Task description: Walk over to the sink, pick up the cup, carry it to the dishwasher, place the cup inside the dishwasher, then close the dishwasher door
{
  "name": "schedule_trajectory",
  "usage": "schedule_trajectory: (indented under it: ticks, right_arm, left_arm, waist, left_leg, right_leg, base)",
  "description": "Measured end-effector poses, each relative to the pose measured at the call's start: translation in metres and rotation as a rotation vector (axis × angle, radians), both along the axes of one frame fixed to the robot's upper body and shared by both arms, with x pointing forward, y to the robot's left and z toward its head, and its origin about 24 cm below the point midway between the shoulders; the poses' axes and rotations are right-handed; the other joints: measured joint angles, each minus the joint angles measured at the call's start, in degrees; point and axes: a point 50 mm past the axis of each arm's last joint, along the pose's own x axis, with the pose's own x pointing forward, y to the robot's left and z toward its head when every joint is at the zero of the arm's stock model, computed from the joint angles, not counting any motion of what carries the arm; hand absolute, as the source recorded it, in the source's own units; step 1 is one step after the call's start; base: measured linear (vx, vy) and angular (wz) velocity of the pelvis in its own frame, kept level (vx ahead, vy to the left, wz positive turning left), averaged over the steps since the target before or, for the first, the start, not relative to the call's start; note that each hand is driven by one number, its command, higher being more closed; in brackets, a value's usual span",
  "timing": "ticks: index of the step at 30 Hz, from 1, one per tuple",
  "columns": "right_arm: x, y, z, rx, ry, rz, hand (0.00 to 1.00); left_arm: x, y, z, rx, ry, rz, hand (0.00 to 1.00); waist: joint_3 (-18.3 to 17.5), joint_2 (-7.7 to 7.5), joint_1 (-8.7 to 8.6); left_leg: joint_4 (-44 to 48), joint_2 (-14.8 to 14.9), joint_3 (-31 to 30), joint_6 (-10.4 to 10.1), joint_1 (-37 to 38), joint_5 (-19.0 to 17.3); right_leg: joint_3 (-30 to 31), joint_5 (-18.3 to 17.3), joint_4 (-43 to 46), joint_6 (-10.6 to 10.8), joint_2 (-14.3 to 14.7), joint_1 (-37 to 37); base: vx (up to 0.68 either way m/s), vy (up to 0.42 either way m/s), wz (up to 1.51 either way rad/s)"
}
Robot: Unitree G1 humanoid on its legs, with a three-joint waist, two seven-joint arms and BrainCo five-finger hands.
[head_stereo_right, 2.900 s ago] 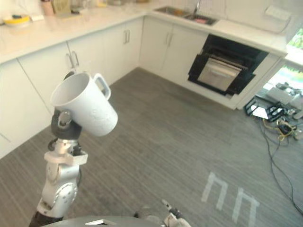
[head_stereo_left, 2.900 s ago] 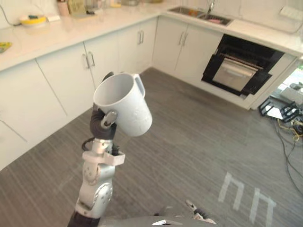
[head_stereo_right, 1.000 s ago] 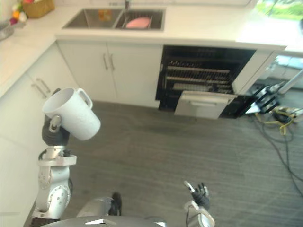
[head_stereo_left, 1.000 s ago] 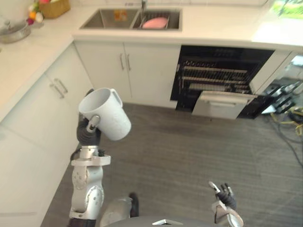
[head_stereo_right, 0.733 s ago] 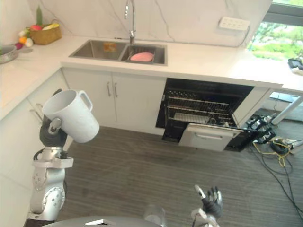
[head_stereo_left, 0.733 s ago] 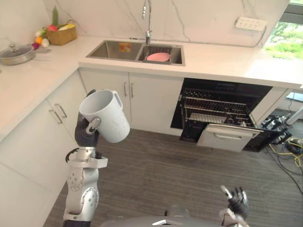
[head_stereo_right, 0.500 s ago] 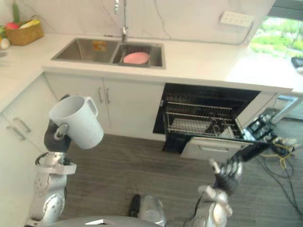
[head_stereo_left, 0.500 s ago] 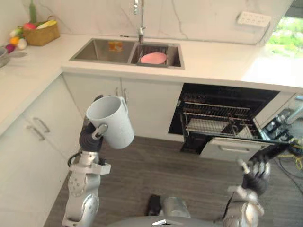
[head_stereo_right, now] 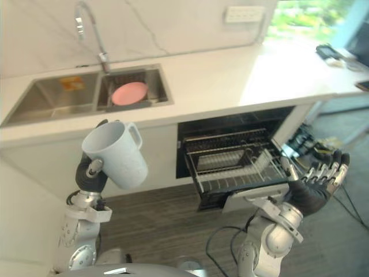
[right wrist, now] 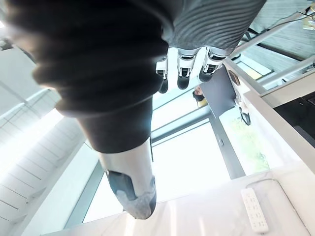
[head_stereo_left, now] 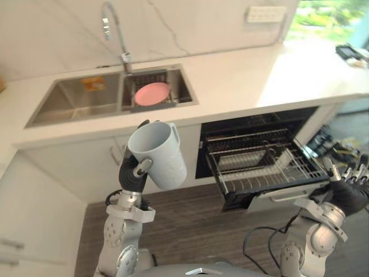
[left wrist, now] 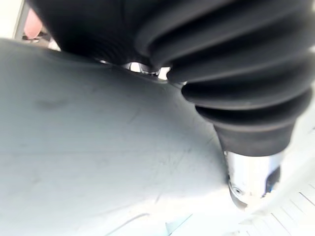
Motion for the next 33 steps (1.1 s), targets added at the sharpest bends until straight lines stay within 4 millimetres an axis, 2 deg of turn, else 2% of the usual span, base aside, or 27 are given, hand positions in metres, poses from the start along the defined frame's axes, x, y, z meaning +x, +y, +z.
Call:
schedule_trajectory:
  ticks: [1, 2, 3, 4, 6, 7, 8, 10, 11, 12, 13, 15, 16, 17, 18, 19, 20, 21, 22, 23, 25, 26, 27, 30, 33]
  right_arm:
    - [0.003, 0.003, 0.001, -0.008, -0.002, 0.028, 0.0]
    - [0.007, 0.009, 0.0, -0.002, 0.002, 0.062, 0.0]
    - [0.008, 0.019, -0.004, 0.023, 0.024, 0.109, 0.0]
    - [0.008, 0.021, -0.004, 0.023, 0.023, 0.121, 0.0]
    - [0.01, 0.032, 0.005, 0.015, -0.004, 0.177, 0.0]
    - [0.01, 0.034, 0.007, 0.008, -0.009, 0.19, 0.0]
    - [0.011, 0.035, 0.007, 0.008, -0.005, 0.203, 0.0]
    - [0.016, 0.039, 0.001, 0.03, 0.013, 0.223, 0.0]
    - [0.02, 0.039, -0.007, 0.037, 0.047, 0.247, 0.0]
    - [0.022, 0.038, -0.017, 0.045, 0.094, 0.265, 0.0]
    - [0.023, 0.037, -0.022, 0.048, 0.112, 0.273, 0.0]
    - [0.026, 0.038, -0.026, 0.052, 0.121, 0.312, 0.0]
    - [0.028, 0.038, -0.027, 0.047, 0.126, 0.32, 0.0]
    - [0.031, 0.037, -0.029, 0.042, 0.136, 0.331, 0.0]
    - [0.032, 0.036, -0.03, 0.044, 0.138, 0.338, 0.0]
    - [0.035, 0.036, -0.032, 0.037, 0.149, 0.355, 0.0]
    - [0.036, 0.04, -0.034, 0.042, 0.152, 0.379, 0.0]
    - [0.037, 0.043, -0.034, 0.044, 0.152, 0.397, 0.0]
    - [0.038, 0.047, -0.034, 0.037, 0.147, 0.432, 0.0]
    - [0.039, 0.048, -0.034, 0.031, 0.149, 0.445, 0.0]
    - [0.04, 0.048, -0.033, 0.006, 0.15, 0.469, 0.0]
    - [0.041, 0.047, -0.032, -0.02, 0.162, 0.492, 0.0]
    - [0.043, 0.046, -0.03, -0.041, 0.172, 0.513, 0.0]
    - [0.055, 0.054, -0.019, -0.1, 0.146, 0.607, 0.0]
    - [0.065, 0.067, -0.013, -0.117, 0.115, 0.734, 0.0]
  left_arm:
    - [0.0, -0.001, 0.001, 0.01, -0.005, 0.008, 1.0]
    - [-0.001, -0.002, 0.0, 0.016, -0.003, 0.018, 1.0]
    - [-0.001, 0.0, -0.002, 0.03, 0.003, 0.021, 1.0]
    - [-0.001, 0.0, -0.001, 0.031, -0.002, 0.023, 1.0]
    - [0.002, -0.003, 0.006, 0.036, -0.036, 0.017, 1.0]
    - [0.003, -0.005, 0.007, 0.034, -0.042, 0.009, 1.0]
    - [0.003, -0.01, 0.009, 0.028, -0.051, -0.01, 1.0]
    - [0.004, -0.013, 0.011, 0.041, -0.06, -0.018, 1.0]
    - [0.005, -0.011, 0.008, 0.08, -0.053, -0.001, 1.0]
    - [0.005, -0.008, 0.005, 0.103, -0.038, 0.023, 1.0]
    - [0.006, -0.007, 0.005, 0.107, -0.038, 0.035, 1.0]
    - [0.01, -0.001, 0.009, 0.127, -0.06, 0.068, 1.0]
    - [0.011, 0.001, 0.008, 0.133, -0.058, 0.077, 1.0]
    - [0.012, 0.005, 0.006, 0.145, -0.047, 0.093, 1.0]
    - [0.013, 0.008, 0.004, 0.15, -0.042, 0.104, 1.0]
    - [0.015, 0.015, 0.003, 0.158, -0.036, 0.133, 1.0]
    - [0.015, 0.022, 0.002, 0.166, -0.03, 0.166, 1.0]
    - [0.014, 0.026, 0.001, 0.172, -0.026, 0.18, 1.0]
    - [0.014, 0.03, 0.0, 0.186, -0.022, 0.19, 1.0]
    - [0.013, 0.029, -0.001, 0.188, -0.018, 0.188, 1.0]
    - [0.013, 0.021, 0.0, 0.167, -0.02, 0.165, 1.0]
    - [0.014, 0.016, 0.002, 0.154, -0.028, 0.152, 1.0]
    - [0.016, 0.013, 0.006, 0.151, -0.046, 0.149, 1.0]
    - [0.022, 0.014, 0.013, 0.15, -0.075, 0.172, 1.0]
    - [0.023, 0.019, 0.011, 0.152, -0.041, 0.25, 1.0]
  waist:
    - [-0.13, 0.36, 0.56]
    - [-0.36, 0.85, 1.3]
    - [-1.74, -1.57, 0.74]
    - [-1.9, -1.84, 0.72]
    - [-1.86, -3.8, 1.21]
    - [-1.97, -3.95, 1.24]
    - [-1.98, -4.01, 1.2]
    - [-1.61, -4.37, 1.4]
    - [-1.14, -4.08, 1.4]
    - [-1.41, -3.07, 1.2]
    - [-1.84, -2.91, 1.12]
    - [-2.54, -3.69, 0.89]
    - [-2.54, -3.81, 0.84]
    - [-2.24, -3.33, 0.93]
    - [-2.0, -2.95, 1.0]
    - [-1.55, -2.36, 1.44]
    - [-1.42, -2.48, 2.02]
    - [-1.52, -3.05, 2.34]
    - [-1.77, -4.19, 2.63]
    - [-1.64, -3.63, 2.6]
    - [-0.98, -1.54, 2.11]
    - [-0.91, 0.13, 2.0]
    - [-1.03, 0.8, 1.83]
    - [-1.48, 1.9, 2.49]
    - [-1.39, 1.2, 3.11]
  left_leg:
    - [-4.29, -0.87, -3.88, -0.56, 0.03, 2.56]
    - [-4.12, -1.33, -4.48, -1.69, 0.9, 8.38]
    - [-1.86, -2.06, -1.33, -0.1, 1.24, 5.54]
    - [-1.27, -2.08, -0.67, 0.31, 1.06, 5.13]
    - [2.03, -2.25, 3.76, 2.22, 1.07, 2.88]
    - [2.31, -2.37, 4.47, 2.77, 1.38, 2.52]
    - [1.11, -2.71, 5.47, 3.29, 3.3, 1.68]
    - [-3.09, -2.85, 8.56, 3.95, 8.17, 0.74]
    - [-5.56, -2.42, 11.16, 4.14, 12.27, 0.88]
    - [-7.6, -1.63, 13.61, 4.09, 14.92, 0.9]
    - [-8.28, -1.25, 14.49, 4.01, 15.73, 0.93]
    - [-8.44, 0.3, 17.46, 2.9, 16.08, 0.48]
    - [-8.07, 1.02, 18.23, 2.55, 15.83, 0.28]
    - [-6.53, 3.25, 19.44, 1.26, 15.38, -0.41]
    - [-5.81, 4.59, 19.83, 0.59, 15.27, -0.84]
    - [-4.22, 7.5, 20.82, -1.19, 15.34, -1.99]
    - [-3.31, 9.66, 21.9, -3.26, 15.74, -2.92]
    - [-2.85, 10.08, 22.25, -4.34, 16.16, -3.57]
    - [-1.42, 11.42, 22.79, -6.93, 16.9, -4.92]
    - [-1.27, 12.45, 21.84, -7.93, 17.17, -5.14]
    - [-1.75, 14.96, 19.51, -9.28, 17.02, -5.13]
    - [-2.42, 15.96, 18.67, -10.14, 17.07, -5.06]
    - [-3.6, 16.27, 18.11, -10.47, 17.43, -4.67]
    - [-6.05, 17.07, 18.7, -11.65, 19.24, -3.62]
    - [-8.14, 17.21, 20.04, -11.89, 21.31, -2.85]
  right_leg:
    - [2.97, -0.88, 0.19, 1.76, 0.21, -0.25]
    - [7.16, -2.72, 1.44, 4.06, 0.4, -0.08]
    - [9.73, -3.29, 1.61, 4.45, -1.4, -0.21]
    - [10.13, -3.29, 1.58, 4.52, -1.69, -0.3]
    - [11.66, -2.23, 1.13, 5.88, -3.61, -0.3]
    - [11.5, -1.67, 1.29, 5.91, -3.95, -0.32]
    - [10.18, -0.73, 3.63, 6.6, -4.66, -1.22]
    - [4.98, 0.5, 13.81, 8.87, -6.61, -5.55]
    - [-0.97, 0.21, 19.77, 8.73, -8.87, -7.54]
    - [-7.81, -0.57, 21.61, 6.87, -10.91, -8.4]
    - [-10.88, -0.71, 20.53, 6.0, -11.68, -8.9]
    - [-15.98, 2.27, 10.0, 2.38, -12.61, -10.69]
    - [-16.51, 3.37, 7.11, 1.9, -12.67, -11.08]
    - [-17.23, 6.46, 2.85, 1.76, -12.56, -11.9]
    - [-17.73, 7.65, 1.41, 1.73, -12.53, -11.98]
    - [-18.24, 9.81, -1.09, 1.64, -12.63, -12.43]
    - [-18.32, 11.25, -2.55, 1.33, -13.34, -12.76]
    - [-18.44, 11.6, -3.01, 1.19, -13.85, -12.67]
    - [-20.41, 15.48, -1.11, 4.39, -14.38, -13.13]
    - [-21.12, 16.61, 0.49, 5.6, -13.84, -13.52]
    - [-21.66, 14.86, 2.08, 5.94, -10.96, -14.11]
    - [-22.32, 14.05, 2.5, 5.67, -9.61, -14.17]
    - [-22.67, 13.68, 3.05, 5.94, -9.0, -14.17]
    - [-22.41, 13.5, 2.63, 5.87, -7.15, -13.75]
    - [-21.23, 14.26, 0.25, 6.34, -5.37, -12.63]
  base:
    - [0.34, 0.391, -1.62]
    - [0.43, 0.509, -1.68]
    - [0.29, 0.352, -1.23]
    - [0.27, 0.326, -0.8]
    - [0.24, 0.302, -0.72]
    - [0.18, 0.261, -0.63]
    - [0.13, 0.208, -0.65]
    - [0.12, 0.217, -0.85]
    - [0.04, 0.125, -1.05]
    - [0.04, 0.113, -1.02]
    - [0.03, 0.074, -0.89]
    - [0.05, -0.027, -0.73]
    - [0.06, -0.128, -0.68]
    - [0.06, -0.137, -0.51]
    - [0.04, -0.197, -0.66]
    - [0.06, -0.288, -0.67]
    - [0.06, -0.249, -0.72]
    - [0.14, -0.353, -0.7]
    - [0.14, -0.262, -0.48]
    - [0.18, -0.32, -0.35]
    - [0.18, -0.226, -0.13]
    - [0.24, -0.218, -0.04]
    - [0.2, -0.137, 0.03]
    - [0.16, -0.068, -0.09]
    - [0.07, 0.005, -0.18]
